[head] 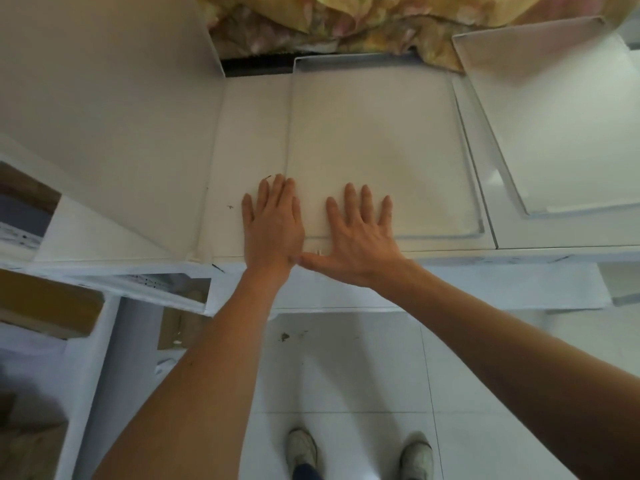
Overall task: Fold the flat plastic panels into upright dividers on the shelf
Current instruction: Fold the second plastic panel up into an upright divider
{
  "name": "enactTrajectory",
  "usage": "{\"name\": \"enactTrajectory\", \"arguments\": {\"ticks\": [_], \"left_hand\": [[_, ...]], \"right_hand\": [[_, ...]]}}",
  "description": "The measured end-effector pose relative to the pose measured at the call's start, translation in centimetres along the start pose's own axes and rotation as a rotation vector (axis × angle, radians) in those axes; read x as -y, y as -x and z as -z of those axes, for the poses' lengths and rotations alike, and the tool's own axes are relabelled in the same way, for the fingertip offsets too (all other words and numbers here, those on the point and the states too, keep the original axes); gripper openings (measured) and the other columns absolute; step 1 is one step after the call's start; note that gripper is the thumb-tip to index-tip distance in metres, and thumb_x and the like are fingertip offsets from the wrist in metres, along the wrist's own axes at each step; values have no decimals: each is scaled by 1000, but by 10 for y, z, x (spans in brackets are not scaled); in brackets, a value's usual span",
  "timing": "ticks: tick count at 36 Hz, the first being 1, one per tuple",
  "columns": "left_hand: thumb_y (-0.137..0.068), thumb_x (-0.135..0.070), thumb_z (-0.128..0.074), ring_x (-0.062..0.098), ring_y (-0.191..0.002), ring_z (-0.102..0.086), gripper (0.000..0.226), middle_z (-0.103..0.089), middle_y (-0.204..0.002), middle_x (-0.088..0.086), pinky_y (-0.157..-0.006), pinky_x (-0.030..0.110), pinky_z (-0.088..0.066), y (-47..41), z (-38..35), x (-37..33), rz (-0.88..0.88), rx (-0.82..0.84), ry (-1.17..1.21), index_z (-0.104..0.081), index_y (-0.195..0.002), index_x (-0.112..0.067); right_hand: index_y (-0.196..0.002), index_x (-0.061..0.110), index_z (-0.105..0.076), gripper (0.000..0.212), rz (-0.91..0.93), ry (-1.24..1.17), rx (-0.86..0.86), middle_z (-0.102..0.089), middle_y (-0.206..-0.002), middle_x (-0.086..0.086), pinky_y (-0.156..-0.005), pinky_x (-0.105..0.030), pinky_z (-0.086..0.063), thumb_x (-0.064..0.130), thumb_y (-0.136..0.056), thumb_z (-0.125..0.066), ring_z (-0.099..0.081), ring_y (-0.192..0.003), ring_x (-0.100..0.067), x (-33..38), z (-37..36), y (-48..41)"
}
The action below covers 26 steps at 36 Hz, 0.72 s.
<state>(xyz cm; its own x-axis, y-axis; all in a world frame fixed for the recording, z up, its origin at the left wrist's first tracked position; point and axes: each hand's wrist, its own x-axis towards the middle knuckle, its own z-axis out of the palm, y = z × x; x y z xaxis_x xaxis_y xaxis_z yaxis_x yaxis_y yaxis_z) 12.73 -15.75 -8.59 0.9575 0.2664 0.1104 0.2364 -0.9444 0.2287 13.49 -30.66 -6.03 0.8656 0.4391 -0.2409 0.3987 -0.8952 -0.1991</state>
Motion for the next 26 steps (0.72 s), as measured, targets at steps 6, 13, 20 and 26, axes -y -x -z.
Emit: {"name": "enactTrajectory", "arguments": {"ticks": [6,13,20,26], "left_hand": [[-103,-32,-18,21,-147,-17,47,-29,-156,1,-120,47,-11,1,-1,1,-7,-7,7,-31,-147,-18],[-103,-32,-17,19,-147,-17,48,-28,-156,1,-120,46,-11,3,1,1,-10,-11,7,-30,-147,-17],[-103,-33,-16,19,-147,-17,49,-28,-157,0,-120,46,-11,3,1,2,-14,-10,-9,-30,-147,-18],[-103,-33,-18,20,-146,-21,47,-33,-154,2,-120,46,-14,3,2,-1,-11,-31,-1,-34,-145,-17]], "right_hand": [[-153,19,-7,113,1,-35,-22,11,-161,-14,-114,-62,12,88,-67,-27,19,-147,-36,1,-3,-1],[-153,20,-10,105,39,-64,-17,8,-162,-12,-115,-61,10,79,-69,-34,16,-148,-34,-3,-1,-1],[-152,28,-14,88,169,-108,33,4,-164,-3,-122,-45,4,58,-77,-47,8,-150,-22,-34,14,4],[-153,30,-15,83,255,-40,59,-2,-164,2,-122,-40,-2,66,-85,-44,1,-151,-19,-47,27,6]]}}
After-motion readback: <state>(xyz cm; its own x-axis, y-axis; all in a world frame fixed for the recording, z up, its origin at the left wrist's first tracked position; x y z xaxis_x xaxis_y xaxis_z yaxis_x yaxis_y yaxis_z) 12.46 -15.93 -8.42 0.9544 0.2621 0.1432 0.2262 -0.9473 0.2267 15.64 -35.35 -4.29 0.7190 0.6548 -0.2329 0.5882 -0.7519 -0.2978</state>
